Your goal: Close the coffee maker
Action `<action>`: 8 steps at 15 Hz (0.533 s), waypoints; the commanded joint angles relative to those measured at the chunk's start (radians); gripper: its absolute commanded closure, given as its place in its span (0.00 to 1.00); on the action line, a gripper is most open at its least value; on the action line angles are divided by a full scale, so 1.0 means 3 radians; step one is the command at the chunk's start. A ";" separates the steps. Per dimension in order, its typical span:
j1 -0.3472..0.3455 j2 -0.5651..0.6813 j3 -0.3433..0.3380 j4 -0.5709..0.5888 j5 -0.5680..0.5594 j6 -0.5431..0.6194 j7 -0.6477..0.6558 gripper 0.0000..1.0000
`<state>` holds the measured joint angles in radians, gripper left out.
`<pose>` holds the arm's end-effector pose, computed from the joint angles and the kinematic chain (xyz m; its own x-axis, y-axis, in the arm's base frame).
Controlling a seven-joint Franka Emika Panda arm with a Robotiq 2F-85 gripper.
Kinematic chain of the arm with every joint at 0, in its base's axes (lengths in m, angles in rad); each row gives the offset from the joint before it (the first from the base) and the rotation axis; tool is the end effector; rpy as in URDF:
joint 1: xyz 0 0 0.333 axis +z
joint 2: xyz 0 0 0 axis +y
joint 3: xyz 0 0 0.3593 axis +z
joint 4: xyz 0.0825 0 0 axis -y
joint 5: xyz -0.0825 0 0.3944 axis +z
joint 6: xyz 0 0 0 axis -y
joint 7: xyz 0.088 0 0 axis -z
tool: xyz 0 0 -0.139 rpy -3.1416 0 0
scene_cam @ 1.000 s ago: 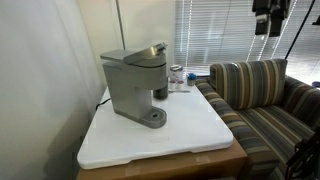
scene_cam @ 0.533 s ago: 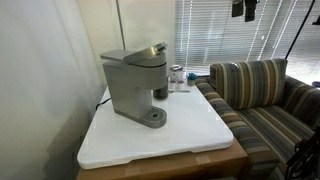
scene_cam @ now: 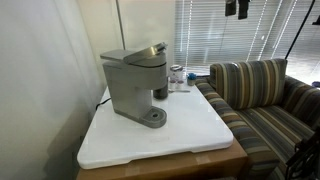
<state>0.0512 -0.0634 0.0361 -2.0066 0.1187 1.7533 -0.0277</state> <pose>0.5142 0.0596 0.4778 0.9781 0.0911 -0.1869 0.0707 -0.9910 -0.1132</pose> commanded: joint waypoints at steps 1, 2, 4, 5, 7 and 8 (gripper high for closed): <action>0.0052 0.0291 0.0091 0.0435 -0.0265 0.0139 0.0068 0.00; 0.0071 0.0376 0.0116 0.0566 -0.0309 0.0173 0.0073 0.00; 0.0108 0.0559 0.0152 0.0819 -0.0321 0.0284 0.0039 0.00; 0.0119 0.0664 0.0162 0.0944 -0.0256 0.0378 0.0013 0.00; 0.0127 0.0851 0.0164 0.1161 -0.0218 0.0409 -0.0006 0.00; 0.0138 0.0598 0.0168 0.0885 -0.0251 0.0390 0.0047 0.00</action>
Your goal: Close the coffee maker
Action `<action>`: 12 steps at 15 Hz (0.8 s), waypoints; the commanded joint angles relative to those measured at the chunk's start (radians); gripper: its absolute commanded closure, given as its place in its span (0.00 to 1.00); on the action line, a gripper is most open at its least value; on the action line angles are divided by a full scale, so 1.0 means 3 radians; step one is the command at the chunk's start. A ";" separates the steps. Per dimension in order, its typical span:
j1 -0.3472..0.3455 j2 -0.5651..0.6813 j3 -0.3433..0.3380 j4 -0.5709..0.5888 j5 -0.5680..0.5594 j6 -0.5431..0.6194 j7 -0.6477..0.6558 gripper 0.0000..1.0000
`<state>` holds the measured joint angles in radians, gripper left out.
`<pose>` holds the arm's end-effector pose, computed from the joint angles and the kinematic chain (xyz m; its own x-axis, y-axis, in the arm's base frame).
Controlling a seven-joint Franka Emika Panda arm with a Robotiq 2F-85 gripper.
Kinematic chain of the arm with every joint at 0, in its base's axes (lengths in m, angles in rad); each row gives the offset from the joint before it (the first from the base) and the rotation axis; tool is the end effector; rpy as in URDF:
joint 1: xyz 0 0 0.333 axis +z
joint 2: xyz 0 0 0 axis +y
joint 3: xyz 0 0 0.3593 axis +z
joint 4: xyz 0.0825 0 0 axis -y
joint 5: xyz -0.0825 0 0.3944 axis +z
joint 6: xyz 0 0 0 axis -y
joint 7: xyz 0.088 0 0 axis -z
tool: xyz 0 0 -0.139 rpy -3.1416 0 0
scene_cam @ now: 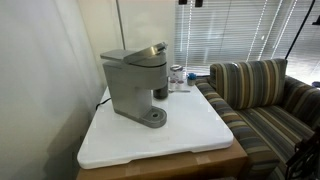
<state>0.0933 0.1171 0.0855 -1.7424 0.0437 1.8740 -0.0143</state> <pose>0.6052 0.1119 0.5097 0.9839 0.1783 0.0153 0.1789 -0.9825 -0.0516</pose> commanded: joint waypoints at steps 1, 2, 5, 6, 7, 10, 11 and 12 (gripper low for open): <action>0.0002 0.0090 0.0005 0.0104 0.0000 -0.0002 0.0002 0.00; 0.0002 0.0160 0.0005 0.0172 0.0000 -0.0001 0.0002 0.00; 0.0016 0.0260 0.0021 0.0255 -0.0006 0.0056 -0.0053 0.00; 0.0030 0.0295 0.0034 0.0295 -0.0010 0.0055 -0.0060 0.00; 0.0044 0.0325 0.0042 0.0325 -0.0018 0.0058 -0.0047 0.00; 0.0085 0.0437 0.0075 0.0434 -0.0022 0.0028 -0.0062 0.00; 0.0100 0.0476 0.0080 0.0469 -0.0040 0.0014 -0.0062 0.08; 0.0113 0.0507 0.0081 0.0497 -0.0042 0.0012 -0.0067 0.26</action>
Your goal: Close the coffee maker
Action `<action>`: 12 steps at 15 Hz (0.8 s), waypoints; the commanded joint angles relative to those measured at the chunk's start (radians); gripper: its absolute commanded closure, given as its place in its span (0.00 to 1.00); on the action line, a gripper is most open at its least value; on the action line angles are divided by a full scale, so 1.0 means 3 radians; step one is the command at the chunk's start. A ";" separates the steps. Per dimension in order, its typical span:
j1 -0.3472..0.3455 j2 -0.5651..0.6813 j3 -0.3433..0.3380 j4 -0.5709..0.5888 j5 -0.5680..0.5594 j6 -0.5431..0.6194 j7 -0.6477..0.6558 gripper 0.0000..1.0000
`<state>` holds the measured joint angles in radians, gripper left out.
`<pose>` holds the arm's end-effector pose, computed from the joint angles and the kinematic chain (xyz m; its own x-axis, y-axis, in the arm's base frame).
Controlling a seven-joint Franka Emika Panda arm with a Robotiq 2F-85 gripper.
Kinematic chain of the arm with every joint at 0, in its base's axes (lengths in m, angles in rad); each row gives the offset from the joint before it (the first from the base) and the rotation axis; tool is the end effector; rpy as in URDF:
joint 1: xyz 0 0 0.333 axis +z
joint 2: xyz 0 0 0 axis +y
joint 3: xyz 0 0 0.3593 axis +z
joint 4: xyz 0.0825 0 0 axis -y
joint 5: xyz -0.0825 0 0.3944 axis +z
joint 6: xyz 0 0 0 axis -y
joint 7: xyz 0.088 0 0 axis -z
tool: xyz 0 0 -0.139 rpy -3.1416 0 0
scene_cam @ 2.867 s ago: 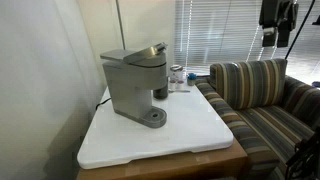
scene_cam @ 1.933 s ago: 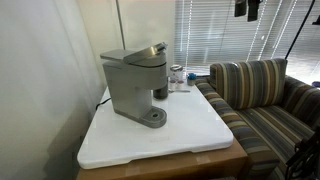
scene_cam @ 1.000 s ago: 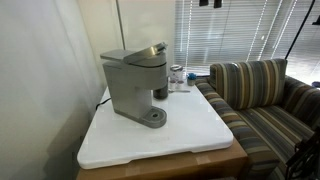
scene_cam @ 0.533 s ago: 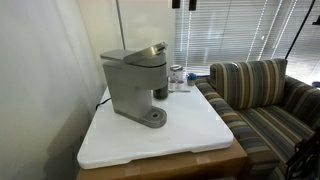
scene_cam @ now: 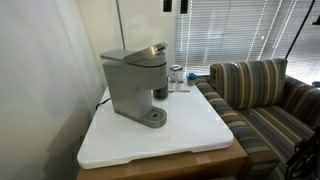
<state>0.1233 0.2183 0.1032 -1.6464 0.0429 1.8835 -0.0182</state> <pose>0.6337 0.1454 0.4942 0.9738 0.2266 0.0205 0.2274 -0.9718 -0.0630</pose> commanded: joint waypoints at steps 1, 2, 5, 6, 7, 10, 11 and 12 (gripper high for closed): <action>0.0026 0.0203 0.0021 0.0203 -0.0044 -0.0032 -0.0048 0.34; 0.0037 0.0242 0.0017 0.0237 -0.0058 -0.0042 -0.0038 0.40; 0.0048 0.0324 0.0016 0.0301 -0.0050 -0.0045 -0.0044 0.62; 0.0047 0.0342 0.0019 0.0312 -0.0033 -0.0036 -0.0053 0.69; 0.0049 0.0368 0.0019 0.0337 -0.0033 -0.0041 -0.0059 0.76; 0.0059 0.0444 0.0022 0.0407 -0.0040 -0.0076 -0.0059 0.96; 0.0062 0.0473 0.0021 0.0435 -0.0046 -0.0100 -0.0052 0.99; 0.0061 0.0498 0.0023 0.0453 -0.0038 -0.0108 -0.0058 1.00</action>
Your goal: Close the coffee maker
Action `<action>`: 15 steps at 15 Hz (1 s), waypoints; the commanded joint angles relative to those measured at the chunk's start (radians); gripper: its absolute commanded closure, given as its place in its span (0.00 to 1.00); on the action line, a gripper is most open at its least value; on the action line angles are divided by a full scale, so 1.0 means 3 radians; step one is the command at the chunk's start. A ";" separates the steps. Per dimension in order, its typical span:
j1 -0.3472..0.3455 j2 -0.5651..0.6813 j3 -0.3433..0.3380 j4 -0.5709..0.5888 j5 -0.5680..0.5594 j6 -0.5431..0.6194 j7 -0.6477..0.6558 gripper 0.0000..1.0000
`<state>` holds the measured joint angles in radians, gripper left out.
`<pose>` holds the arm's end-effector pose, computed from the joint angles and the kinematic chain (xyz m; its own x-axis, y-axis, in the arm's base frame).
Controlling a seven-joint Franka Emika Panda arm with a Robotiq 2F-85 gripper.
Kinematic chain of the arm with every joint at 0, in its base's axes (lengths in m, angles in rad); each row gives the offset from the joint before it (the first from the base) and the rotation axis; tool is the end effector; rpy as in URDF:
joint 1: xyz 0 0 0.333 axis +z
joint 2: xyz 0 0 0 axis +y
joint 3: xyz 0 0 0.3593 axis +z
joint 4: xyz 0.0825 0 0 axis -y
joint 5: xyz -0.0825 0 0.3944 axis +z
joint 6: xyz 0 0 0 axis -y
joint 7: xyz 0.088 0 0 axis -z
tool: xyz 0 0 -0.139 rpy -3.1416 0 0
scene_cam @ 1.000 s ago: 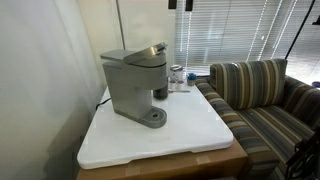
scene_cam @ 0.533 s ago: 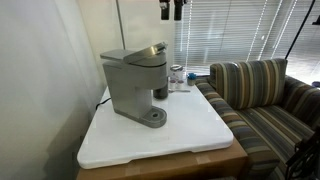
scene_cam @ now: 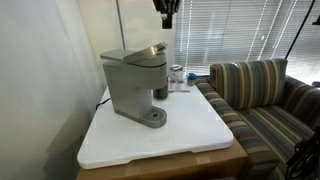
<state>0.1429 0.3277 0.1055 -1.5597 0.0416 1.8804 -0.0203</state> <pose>0.6611 0.1637 0.4639 0.9688 0.2480 -0.0045 0.2470 -0.9662 -0.0735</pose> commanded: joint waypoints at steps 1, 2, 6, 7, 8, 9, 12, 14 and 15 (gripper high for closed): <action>-0.0002 0.0180 0.0017 0.0205 -0.0033 -0.0121 -0.0061 1.00; 0.0004 0.0215 0.0013 0.0236 -0.0043 -0.0144 -0.0050 1.00; 0.0012 0.0383 0.0012 0.0380 -0.0045 -0.0224 -0.0063 1.00; 0.0018 0.0418 0.0012 0.0403 -0.0041 -0.0208 -0.0050 1.00; 0.0030 0.0446 0.0005 0.0421 -0.0057 -0.0193 -0.0016 1.00; 0.0033 0.0460 0.0003 0.0422 -0.0048 -0.0141 0.0000 1.00; 0.0043 0.0517 0.0001 0.0472 -0.0046 -0.0136 0.0019 1.00; 0.0038 0.0551 0.0002 0.0517 -0.0034 -0.0178 0.0006 1.00; 0.0037 0.0562 0.0003 0.0529 -0.0032 -0.0192 0.0002 1.00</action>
<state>0.1537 0.4647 0.1061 -1.4477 0.0416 1.8520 -0.0201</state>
